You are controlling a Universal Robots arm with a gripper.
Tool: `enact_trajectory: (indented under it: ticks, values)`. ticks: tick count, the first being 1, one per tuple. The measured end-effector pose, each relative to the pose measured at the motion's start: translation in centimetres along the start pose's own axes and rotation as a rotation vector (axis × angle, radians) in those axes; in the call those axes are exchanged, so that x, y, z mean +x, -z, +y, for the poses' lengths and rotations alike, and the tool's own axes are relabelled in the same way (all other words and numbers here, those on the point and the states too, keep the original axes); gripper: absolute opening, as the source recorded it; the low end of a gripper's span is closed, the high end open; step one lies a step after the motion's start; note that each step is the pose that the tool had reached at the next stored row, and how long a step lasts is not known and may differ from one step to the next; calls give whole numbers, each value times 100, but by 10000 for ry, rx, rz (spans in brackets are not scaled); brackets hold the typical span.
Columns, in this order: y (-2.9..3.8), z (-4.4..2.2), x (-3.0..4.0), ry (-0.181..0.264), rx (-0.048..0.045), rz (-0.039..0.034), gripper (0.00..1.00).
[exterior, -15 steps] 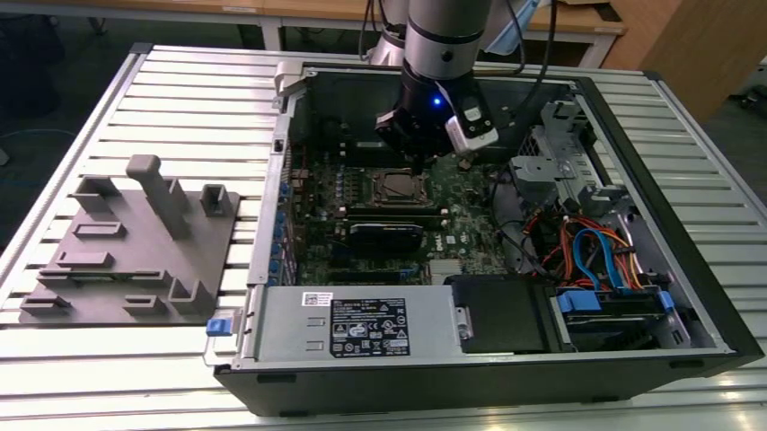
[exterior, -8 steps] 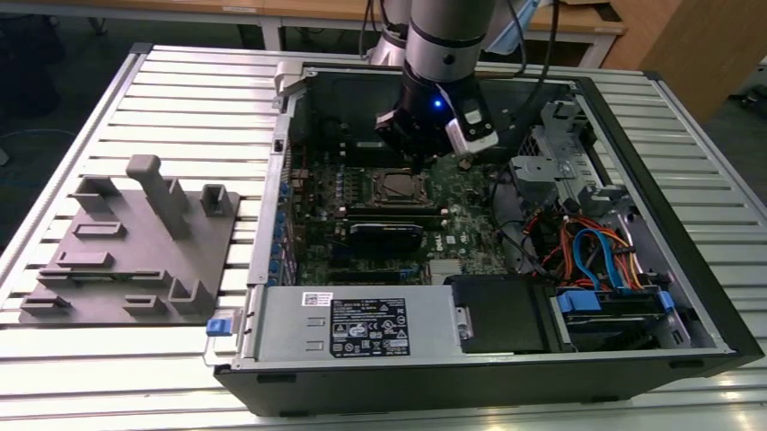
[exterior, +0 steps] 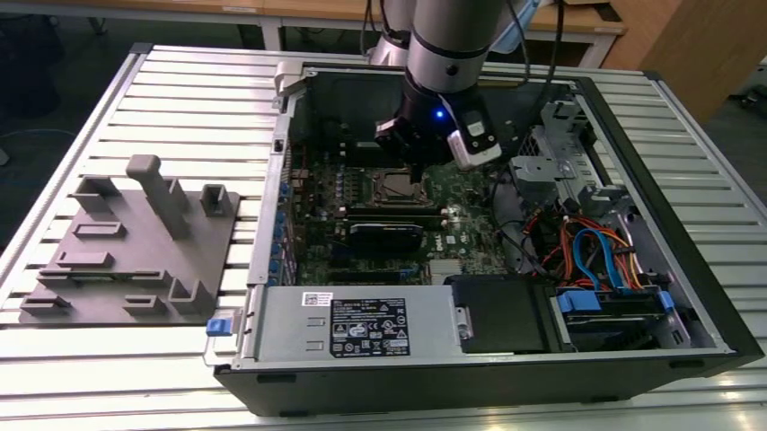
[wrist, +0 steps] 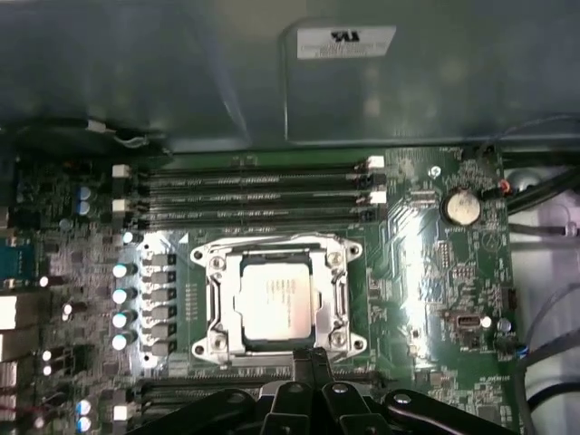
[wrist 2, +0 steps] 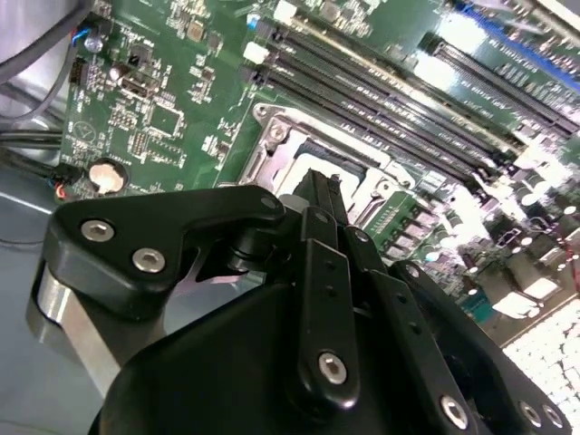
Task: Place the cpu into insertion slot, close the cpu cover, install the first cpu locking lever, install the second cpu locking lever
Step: 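Install the second cpu locking lever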
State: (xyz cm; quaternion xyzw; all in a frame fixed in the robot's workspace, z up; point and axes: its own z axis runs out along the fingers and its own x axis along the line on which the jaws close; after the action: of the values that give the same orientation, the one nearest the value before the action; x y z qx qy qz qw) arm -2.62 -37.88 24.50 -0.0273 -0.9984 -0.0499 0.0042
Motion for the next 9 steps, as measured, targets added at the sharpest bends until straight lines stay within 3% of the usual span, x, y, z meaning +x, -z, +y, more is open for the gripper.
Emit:
enact_trajectory:
  ticks: [2,5,7,9]
  values:
    - [-2,-7,0,-16,10,166,10]
    - [-12,-11,0,74,21,358,10]
    - [-23,-20,2,123,26,426,10]
    - [-26,-64,0,125,27,439,10]
